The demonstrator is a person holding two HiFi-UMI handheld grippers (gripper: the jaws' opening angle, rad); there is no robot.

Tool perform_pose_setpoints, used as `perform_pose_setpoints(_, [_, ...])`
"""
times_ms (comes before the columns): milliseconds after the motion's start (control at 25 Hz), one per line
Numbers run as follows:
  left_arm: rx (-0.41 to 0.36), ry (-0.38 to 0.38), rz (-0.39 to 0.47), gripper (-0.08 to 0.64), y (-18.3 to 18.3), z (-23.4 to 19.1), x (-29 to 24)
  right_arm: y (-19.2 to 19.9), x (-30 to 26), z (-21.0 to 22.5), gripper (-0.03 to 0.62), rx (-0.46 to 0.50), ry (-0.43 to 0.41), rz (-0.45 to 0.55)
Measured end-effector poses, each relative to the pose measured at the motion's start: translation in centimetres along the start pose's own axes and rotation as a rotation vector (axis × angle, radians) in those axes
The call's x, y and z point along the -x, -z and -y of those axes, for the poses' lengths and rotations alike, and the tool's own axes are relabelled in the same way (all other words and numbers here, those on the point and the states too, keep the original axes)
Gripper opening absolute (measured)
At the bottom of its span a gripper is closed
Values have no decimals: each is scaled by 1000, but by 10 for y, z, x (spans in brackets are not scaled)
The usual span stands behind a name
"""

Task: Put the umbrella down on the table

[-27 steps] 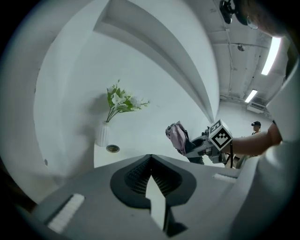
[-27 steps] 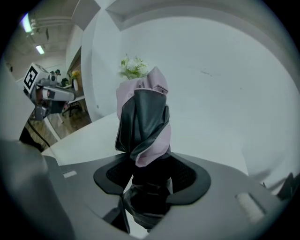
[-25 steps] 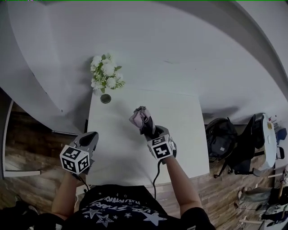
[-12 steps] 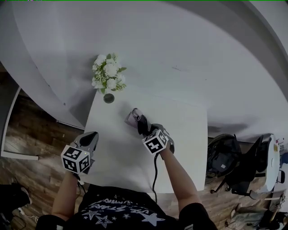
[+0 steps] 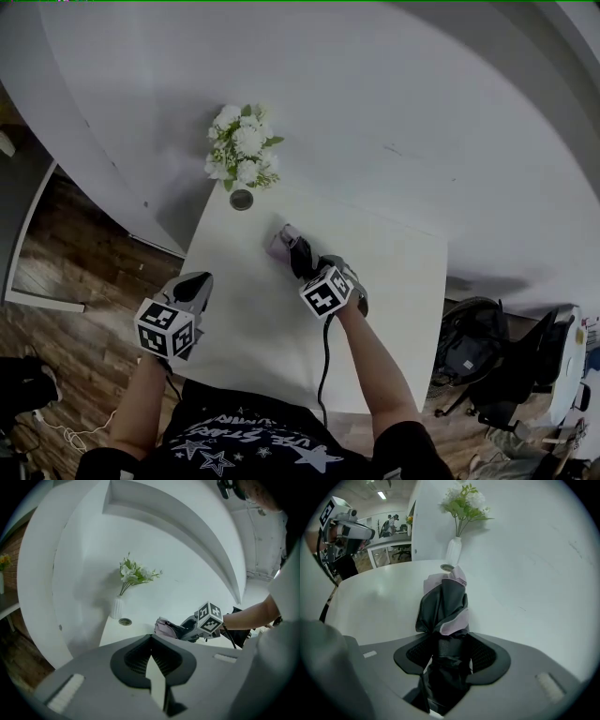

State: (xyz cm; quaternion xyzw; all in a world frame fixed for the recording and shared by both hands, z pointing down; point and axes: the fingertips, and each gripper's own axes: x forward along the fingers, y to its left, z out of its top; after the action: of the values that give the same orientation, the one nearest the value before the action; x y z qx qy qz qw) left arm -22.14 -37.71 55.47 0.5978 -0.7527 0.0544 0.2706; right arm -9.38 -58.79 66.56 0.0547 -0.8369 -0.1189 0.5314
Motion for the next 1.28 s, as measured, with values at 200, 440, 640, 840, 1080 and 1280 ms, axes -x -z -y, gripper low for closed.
perform_pose_setpoints(200, [-5, 7, -6, 3, -1, -3, -2, 3, -4, 0, 245, -24, -17, -2])
perform_pose_setpoints(440, [-22, 40, -15, 3, -4, -1, 0, 6, -3, 4, 255, -32, -2, 22])
perform_pose_setpoints(640, [-29, 67, -21, 3, -3, -5, 2, 5, -2, 7, 259, -36, 36, 48])
perform_pose_setpoints(840, [-48, 116, -16, 3, -5, -1, 5, 9, 6, 8, 267, -44, 91, 43])
perform_pose_setpoints(1080, [-42, 172, 3, 3, -12, -4, 5, 11, 26, 10, 273, -70, 141, 37])
perform_pose_setpoints(1280, [-61, 214, 22, 3, -21, 0, 2, 7, 49, 6, 267, -96, 180, 59])
